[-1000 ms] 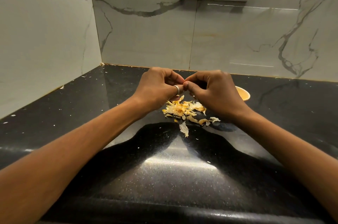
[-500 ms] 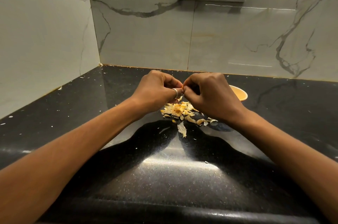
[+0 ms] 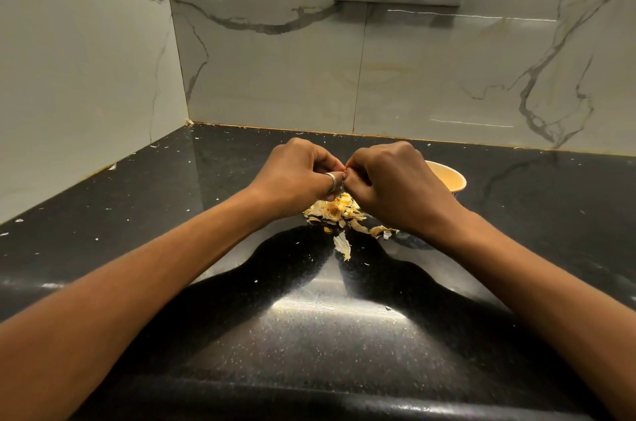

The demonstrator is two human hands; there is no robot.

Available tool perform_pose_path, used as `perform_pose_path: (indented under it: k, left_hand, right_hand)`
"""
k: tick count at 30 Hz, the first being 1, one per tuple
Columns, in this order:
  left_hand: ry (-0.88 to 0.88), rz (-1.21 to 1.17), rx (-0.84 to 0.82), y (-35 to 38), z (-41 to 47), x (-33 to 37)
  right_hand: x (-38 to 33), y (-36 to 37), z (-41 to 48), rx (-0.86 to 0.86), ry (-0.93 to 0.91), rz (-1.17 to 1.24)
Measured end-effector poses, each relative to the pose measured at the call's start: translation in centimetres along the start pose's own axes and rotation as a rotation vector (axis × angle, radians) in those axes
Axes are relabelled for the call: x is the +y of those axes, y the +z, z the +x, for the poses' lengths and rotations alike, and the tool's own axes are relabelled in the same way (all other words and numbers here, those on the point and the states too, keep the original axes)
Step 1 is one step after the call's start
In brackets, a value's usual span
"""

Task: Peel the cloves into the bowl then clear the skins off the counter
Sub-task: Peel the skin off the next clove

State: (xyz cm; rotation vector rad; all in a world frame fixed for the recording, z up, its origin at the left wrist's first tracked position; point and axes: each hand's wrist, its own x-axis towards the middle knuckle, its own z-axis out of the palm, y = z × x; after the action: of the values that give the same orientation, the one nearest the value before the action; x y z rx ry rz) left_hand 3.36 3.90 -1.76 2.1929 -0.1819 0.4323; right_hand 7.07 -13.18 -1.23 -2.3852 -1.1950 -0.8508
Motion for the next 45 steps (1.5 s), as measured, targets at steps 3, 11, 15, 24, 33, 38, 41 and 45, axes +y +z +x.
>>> perform_pose_path:
  k: [3,11,15,24,33,38,41,45]
  left_hand:
    - [0.023,0.047,0.010,0.2,-0.1,0.1]
    - [0.055,0.065,0.052,-0.1,-0.2,0.5]
    - [0.067,0.128,0.042,-0.2,-0.2,0.5]
    - [0.117,0.227,0.086,-0.1,-0.6,0.9]
    - [0.132,0.289,0.086,-0.2,-0.6,1.1]
    - [0.141,0.282,0.083,-0.2,-0.6,1.1]
    - [0.145,0.251,0.068,-0.3,-0.7,1.1]
    - [0.143,0.229,0.061,-0.2,-0.7,1.2]
  right_hand:
    - [0.3,0.0,0.0,-0.011,0.009,0.008]
    - [0.3,0.0,0.0,-0.022,0.009,0.031]
    - [0.1,0.2,0.0,-0.034,-0.008,0.005]
    - [-0.1,0.4,-0.1,-0.022,0.003,-0.075]
    - [-0.2,0.6,-0.1,-0.011,-0.016,-0.149]
    - [-0.3,0.6,-0.1,0.002,-0.035,-0.139]
    - [-0.1,0.6,0.0,-0.010,-0.037,-0.130]
    - [-0.1,0.6,0.1,-0.005,-0.042,-0.110]
